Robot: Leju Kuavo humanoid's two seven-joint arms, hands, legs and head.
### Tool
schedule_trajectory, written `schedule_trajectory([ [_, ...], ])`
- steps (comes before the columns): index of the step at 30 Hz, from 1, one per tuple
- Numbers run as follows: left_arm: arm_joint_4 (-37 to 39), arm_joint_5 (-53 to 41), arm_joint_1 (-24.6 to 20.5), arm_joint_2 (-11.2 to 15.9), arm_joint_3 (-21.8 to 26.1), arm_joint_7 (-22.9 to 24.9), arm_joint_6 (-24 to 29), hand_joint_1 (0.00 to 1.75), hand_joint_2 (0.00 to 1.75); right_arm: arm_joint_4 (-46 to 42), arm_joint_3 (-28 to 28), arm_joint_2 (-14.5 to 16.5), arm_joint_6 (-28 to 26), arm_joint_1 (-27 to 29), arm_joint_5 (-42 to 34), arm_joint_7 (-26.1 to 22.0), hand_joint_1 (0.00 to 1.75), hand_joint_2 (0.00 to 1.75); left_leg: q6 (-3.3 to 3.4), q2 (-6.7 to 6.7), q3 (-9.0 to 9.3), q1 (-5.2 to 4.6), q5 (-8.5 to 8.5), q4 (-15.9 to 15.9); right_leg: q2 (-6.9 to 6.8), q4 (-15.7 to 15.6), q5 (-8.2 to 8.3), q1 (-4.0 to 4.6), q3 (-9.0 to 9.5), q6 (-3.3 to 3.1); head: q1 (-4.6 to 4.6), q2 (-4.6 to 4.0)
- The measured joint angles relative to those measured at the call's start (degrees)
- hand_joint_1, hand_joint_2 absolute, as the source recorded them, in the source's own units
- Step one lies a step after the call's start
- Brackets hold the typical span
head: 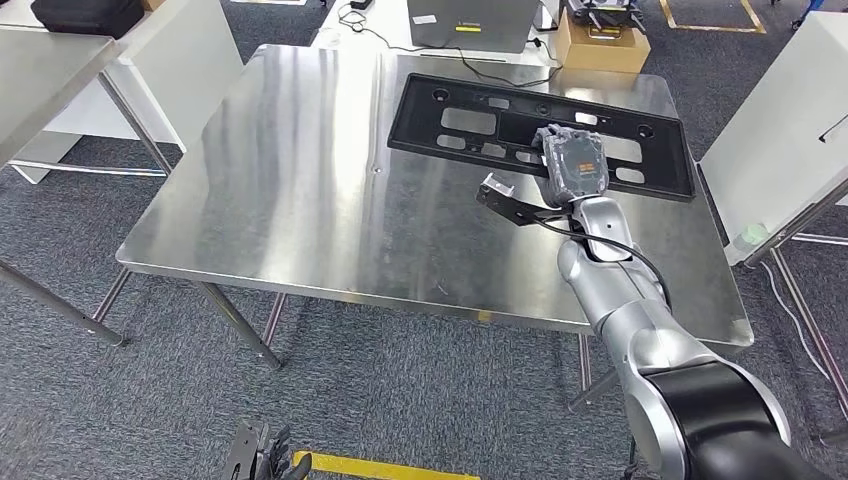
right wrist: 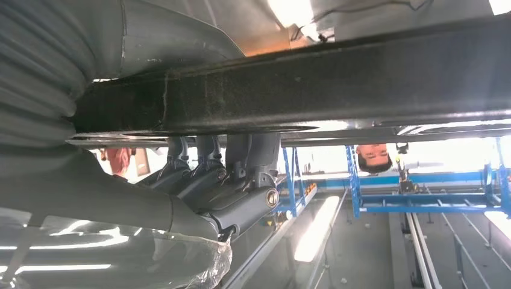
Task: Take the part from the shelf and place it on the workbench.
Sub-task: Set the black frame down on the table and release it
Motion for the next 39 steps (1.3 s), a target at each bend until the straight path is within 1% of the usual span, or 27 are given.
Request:
schedule_trajectory([
  [2, 0.0, 0.0, 0.0, 0.0, 0.0, 0.0, 0.0, 0.00, 1.75, -0.1, 0.1, 0.1, 0.2, 0.0, 0.3, 0.5, 1.75, 1.75, 0.37, 0.02, 0.72, -0.31, -0.42, -0.9, -0.02, -0.1, -0.29, 0.10, 0.07, 0.55, 0.02, 0.00],
  [3, 0.0, 0.0, -0.1, 0.0, 0.0, 0.0, 0.0, 0.00, 1.75, -0.3, 0.2, 0.1, 0.3, 0.1, 0.4, 0.6, 1.75, 1.75, 0.57, 0.03, 1.00, -0.19, -0.41, -1.2, -0.10, -0.1, -0.49, 0.16, 0.05, 0.82, 0.04, 0.00],
  [5, 0.0, 0.0, -0.1, -0.1, 0.0, 0.0, -0.1, 0.00, 1.75, -0.6, 0.3, 0.2, 0.4, 0.2, 0.6, 0.8, 1.75, 1.75, 1.06, 0.03, 1.85, 0.01, -0.33, -2.2, -0.30, 1.9, -1.57, 0.28, -0.82, 1.02, 0.10, 0.00],
  [6, 0.0, 0.0, -0.2, -0.2, 0.0, -0.1, -0.1, 0.00, 1.75, -0.8, 0.4, 0.2, 0.5, 0.2, 0.6, 0.8, 1.75, 1.75, 1.30, 0.04, 2.26, 0.14, -0.31, -2.6, -0.39, 4.8, -2.71, 0.32, -2.31, 0.90, 0.17, 0.00],
  [8, 0.0, 0.0, -0.2, -0.3, 0.0, 0.0, -0.1, 0.00, 1.75, -0.8, 0.5, 0.2, 0.7, 0.3, 0.6, 0.9, 1.75, 1.75, 1.57, -0.03, 2.56, 0.09, -0.58, -2.6, -0.41, 12.8, -5.26, 0.20, -6.80, 0.69, 0.29, 0.00],
  [9, 0.0, 0.0, -0.1, -0.3, 0.0, 0.0, -0.1, 0.00, 1.75, -0.8, 0.5, 0.2, 0.7, 0.5, 0.6, 0.9, 1.75, 1.75, 1.59, -0.10, 2.73, 0.10, -0.80, -2.6, -0.42, 15.8, -5.90, 0.14, -8.82, 0.87, 0.33, 0.00],
  [10, 0.0, 0.0, 0.0, -0.4, 0.0, 0.0, -0.2, 0.00, 1.75, -0.8, 0.6, 0.2, 0.8, 0.8, 0.6, 1.0, 1.75, 1.75, 1.51, -0.18, 2.96, 0.12, -1.04, -2.6, -0.44, 16.8, -5.60, 0.03, -9.83, 1.30, 0.35, 0.00],
  [11, 0.1, 0.0, 0.0, -0.4, 0.0, 0.0, -0.2, 0.00, 1.75, -0.8, 0.6, 0.2, 0.8, 1.0, 0.6, 1.0, 1.75, 1.75, 1.38, -0.26, 3.30, 0.16, -1.33, -2.5, -0.48, 15.4, -4.30, -0.16, -9.61, 1.92, 0.36, 0.00],
  [13, 0.1, 0.0, 0.1, -0.4, 0.0, 0.0, -0.2, 0.00, 1.75, -0.8, 0.7, 0.2, 0.8, 1.0, 0.6, 1.0, 1.75, 1.75, 0.86, -0.37, 4.01, 0.21, -2.17, -2.2, -0.83, 7.2, -0.03, -0.67, -6.42, 3.24, 0.41, 0.00],
  [14, 0.1, 0.0, 0.0, -0.4, 0.0, 0.0, -0.2, 0.00, 1.75, -0.9, 0.8, 0.2, 0.8, 0.9, 0.6, 1.0, 1.75, 1.75, 0.51, -0.40, 4.17, 0.12, -2.65, -1.9, -0.94, 3.4, 1.58, -0.75, -4.68, 3.43, 0.43, 0.00],
  [15, 0.1, 0.0, 0.0, -0.4, 0.0, 0.0, -0.3, 0.00, 1.75, -0.9, 0.8, 0.3, 0.8, 0.9, 0.6, 1.1, 1.75, 1.75, 0.19, -0.40, 4.21, 0.01, -3.05, -1.6, -1.01, 1.0, 2.51, -0.79, -3.52, 3.27, 0.43, 0.00],
  [16, 0.1, 0.0, 0.0, -0.4, 0.0, 0.0, -0.3, 0.00, 1.75, -0.9, 0.9, 0.3, 0.9, 0.9, 0.6, 1.1, 1.75, 1.75, -0.06, -0.39, 4.14, -0.10, -3.32, -1.4, -1.01, 0.1, 2.64, -0.68, -3.08, 2.85, 0.39, 0.00],
  [17, 0.1, 0.1, 0.0, -0.4, 0.0, 0.0, -0.3, 0.00, 1.75, -0.9, 0.9, 0.3, 1.0, 1.0, 0.6, 1.1, 1.75, 1.75, -0.26, -0.37, 4.09, -0.12, -3.49, -1.3, -0.84, 0.2, 2.47, -0.51, -2.98, 2.31, 0.34, 0.00],
  [19, 0.1, 0.2, 0.0, -0.3, 0.0, -0.1, -0.2, 0.00, 1.75, -1.0, 1.0, 0.4, 1.2, 0.9, 0.7, 1.1, 1.75, 1.75, -0.73, -0.29, 3.89, 0.08, -4.14, -0.8, -0.74, 0.3, 2.15, -0.70, -2.75, 1.36, 0.26, 0.00],
  [20, 0.0, 0.3, 0.0, -0.3, 0.0, -0.1, -0.2, 0.00, 1.75, -1.1, 1.1, 0.5, 1.3, 0.8, 0.7, 1.1, 1.75, 1.75, -1.06, -0.23, 3.35, 0.18, -4.89, 0.5, -0.69, 0.2, 1.95, -0.83, -2.45, 0.89, 0.19, 0.00],
  [21, 0.0, 0.3, 0.0, -0.3, 0.0, -0.1, -0.2, 0.00, 1.75, -1.1, 1.1, 0.7, 1.5, 0.6, 0.8, 1.1, 1.75, 1.75, -1.40, -0.15, 2.13, 0.28, -6.08, 3.0, -0.67, 0.2, 1.74, -0.94, -2.09, 0.43, 0.11, 0.00],
  [22, 0.0, 0.4, 0.0, -0.3, 0.0, -0.1, -0.1, 0.00, 1.75, -1.2, 1.2, 0.8, 1.6, 0.5, 0.9, 1.1, 1.75, 1.75, -1.67, -0.08, 0.25, 0.35, -7.48, 6.6, -0.65, 0.2, 1.50, -0.86, -1.81, 0.08, 0.03, 0.00],
  [24, 0.1, 0.5, 0.2, -0.3, 0.0, -0.2, 0.0, 0.00, 1.75, -1.1, 1.3, 1.1, 1.9, 0.3, 1.0, 1.1, 1.75, 1.75, -1.96, -0.02, -4.44, 0.51, -9.52, 14.0, -0.63, 0.2, 1.17, -0.66, -1.42, -0.36, -0.01, 0.00],
  [25, 0.1, 0.5, 0.2, -0.2, 0.0, -0.3, 0.0, 0.00, 1.75, -1.1, 1.3, 1.2, 2.0, 0.3, 1.0, 1.0, 1.75, 1.75, -1.90, -0.01, -5.98, 0.54, -9.19, 15.5, -0.58, 0.2, 1.02, -0.54, -1.24, -0.46, -0.02, 0.00],
  [26, 0.1, 0.6, 0.3, -0.2, 0.0, -0.3, 0.0, 0.00, 1.75, -1.0, 1.4, 1.4, 2.1, 0.3, 1.1, 1.0, 1.75, 1.75, -1.70, -0.01, -6.37, 0.56, -7.66, 14.7, -0.51, 0.2, 0.85, -0.44, -1.01, -0.49, -0.01, 0.00],
  [27, 0.1, 0.6, 0.3, -0.2, 0.0, -0.4, 0.1, 0.00, 1.75, -0.8, 1.4, 1.5, 2.1, 0.2, 1.1, 1.0, 1.75, 1.75, -1.35, -0.01, -5.57, 0.53, -5.27, 11.7, -0.42, 0.2, 0.65, -0.34, -0.73, -0.46, -0.01, 0.00],
  [28, 0.1, 0.6, 0.3, -0.2, 0.0, -0.5, 0.1, 0.00, 1.75, -0.7, 1.4, 1.6, 2.3, 0.1, 1.1, 0.9, 1.75, 1.75, -0.86, -0.04, -3.95, 0.43, -2.67, 7.4, -0.33, 0.2, 0.42, -0.25, -0.40, -0.38, -0.02, 0.00],
  [29, 0.1, 0.4, 0.3, -0.1, 0.0, -0.6, 0.2, 0.00, 1.75, -0.4, 1.5, 1.7, 2.5, -0.1, 1.0, 0.7, 1.75, 1.75, -0.37, -0.04, -2.14, 0.28, -0.93, 3.6, -0.26, 0.1, 0.19, -0.06, -0.17, -0.26, 0.00, 0.00],
  [30, 0.1, 0.1, 0.2, -0.1, 0.0, -0.7, 0.3, 0.00, 1.75, 0.0, 1.6, 1.8, 2.7, -0.4, 0.9, 0.6, 1.75, 1.75, 0.01, -0.02, -0.73, 0.11, 0.01, 0.9, -0.21, 0.1, 0.02, 0.06, -0.06, -0.12, 0.00, 0.00],
  [31, 0.1, -0.2, 0.2, -0.1, -0.2, -0.9, 0.4, 0.00, 1.75, 0.4, 1.7, 1.9, 2.9, -0.6, 0.8, 0.5, 1.75, 1.75, -0.01, -0.01, 0.11, 0.01, 0.22, -0.6, -0.18, 0.2, -0.14, 0.36, -0.05, 0.00, 0.05, 0.00],
  [34, 0.1, -1.1, 0.2, -0.1, -0.8, -1.3, 0.6, 0.00, 1.75, 2.7, 2.1, 2.0, 3.1, -0.7, 1.3, 0.8, 1.75, 1.75, -0.76, -0.12, 0.53, -0.30, 0.04, -1.2, -0.25, 0.3, -0.34, 0.78, -0.15, 0.16, 0.26, 0.00],
  [39, 0.1, -2.1, 0.1, -0.2, -1.9, -1.9, 0.4, 0.00, 1.75, 7.5, 4.4, 3.1, 3.4, -0.1, 5.8, 5.3, 1.75, 1.75, -0.21, -0.31, 0.50, -0.80, -0.10, -1.1, -0.47, -0.1, -0.33, 0.63, 0.04, 0.26, 0.28, 0.00],
])
